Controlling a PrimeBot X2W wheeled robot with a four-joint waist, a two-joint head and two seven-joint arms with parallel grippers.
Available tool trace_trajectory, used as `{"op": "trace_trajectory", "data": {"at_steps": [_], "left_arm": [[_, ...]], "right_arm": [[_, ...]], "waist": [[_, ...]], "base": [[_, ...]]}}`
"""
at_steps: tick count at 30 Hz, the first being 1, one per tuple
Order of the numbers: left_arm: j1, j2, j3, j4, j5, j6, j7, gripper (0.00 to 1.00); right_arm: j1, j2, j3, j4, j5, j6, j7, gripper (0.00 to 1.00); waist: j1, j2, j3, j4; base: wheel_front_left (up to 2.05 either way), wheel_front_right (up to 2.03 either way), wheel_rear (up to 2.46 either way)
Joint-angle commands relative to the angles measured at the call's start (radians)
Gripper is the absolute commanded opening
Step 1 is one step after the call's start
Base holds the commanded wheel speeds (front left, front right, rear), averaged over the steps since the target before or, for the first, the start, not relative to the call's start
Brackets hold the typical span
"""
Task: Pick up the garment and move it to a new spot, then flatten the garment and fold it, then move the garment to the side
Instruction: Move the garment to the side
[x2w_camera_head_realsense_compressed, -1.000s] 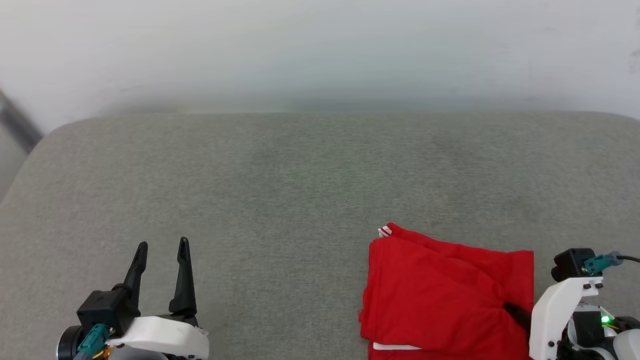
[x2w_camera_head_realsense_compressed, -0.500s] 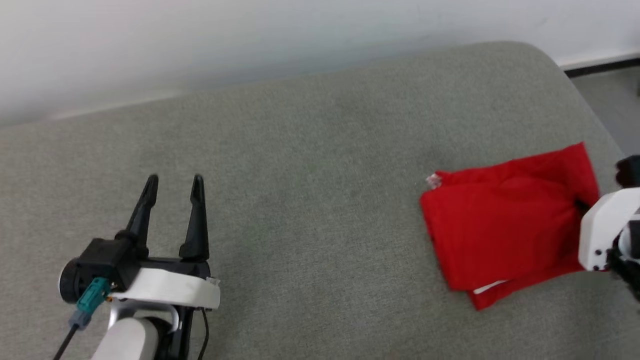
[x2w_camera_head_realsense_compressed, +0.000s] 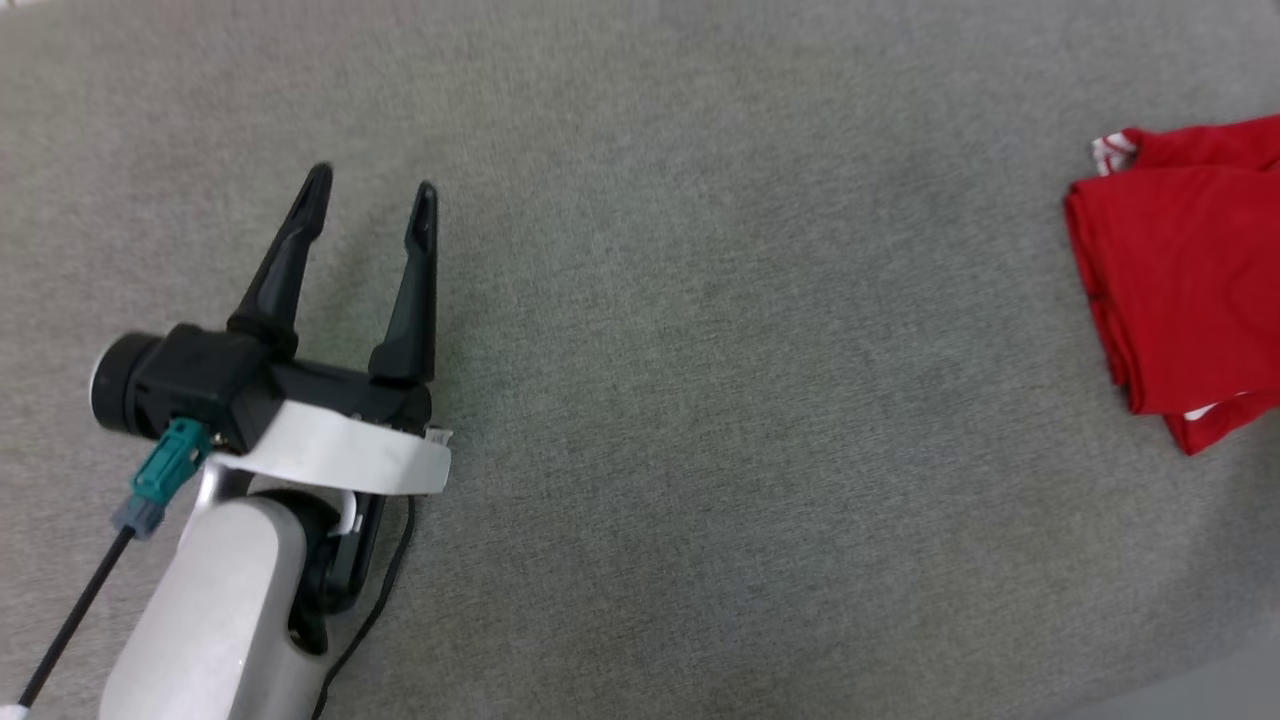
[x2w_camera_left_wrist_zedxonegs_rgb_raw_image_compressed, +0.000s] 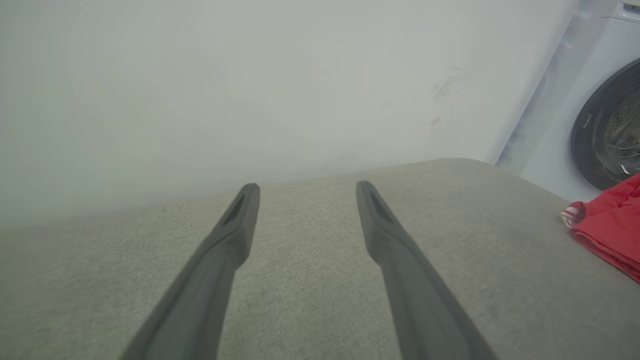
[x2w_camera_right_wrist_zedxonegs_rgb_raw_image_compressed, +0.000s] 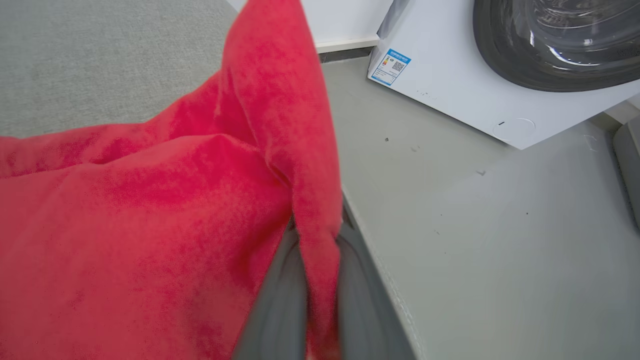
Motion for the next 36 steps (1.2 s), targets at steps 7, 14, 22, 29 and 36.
{"op": "trace_trajectory", "data": {"at_steps": [7, 14, 22, 29, 36], "left_arm": [[-0.071, 0.014, -0.017, 0.007, 0.016, -0.021, 0.004, 1.00], [-0.044, 0.005, -0.020, 0.043, 0.002, -0.016, -0.014, 1.00], [0.050, -0.026, 0.001, 0.104, -0.024, 0.009, -0.049, 1.00], [0.172, -0.050, 0.036, 0.128, -0.046, 0.043, -0.064, 1.00], [0.281, -0.064, 0.069, 0.129, -0.059, 0.073, -0.068, 1.00]], "right_arm": [[-0.072, 0.049, -0.078, 0.133, -0.090, -0.001, -0.140, 1.00], [-0.105, 0.041, -0.154, 0.195, -0.125, -0.001, -0.273, 1.00], [-0.035, 0.068, -0.136, 0.169, -0.084, -0.001, -0.386, 1.00], [0.130, 0.134, -0.008, 0.017, -0.042, -0.001, -0.409, 1.00], [0.335, 0.222, 0.131, -0.211, -0.028, -0.001, -0.358, 1.00]], "waist": [[-0.0001, 0.0000, 0.087, 0.009], [-0.0001, 0.0000, 0.041, 0.025], [-0.0001, 0.0000, -0.119, 0.056], [-0.0001, 0.0000, -0.267, 0.104], [-0.0001, 0.0000, -0.352, 0.164]], "base": [[0.00, 0.00, 0.00], [0.00, 0.00, 0.00], [0.00, 0.00, 0.00], [0.00, 0.00, 0.00], [0.00, 0.00, 0.00]]}}
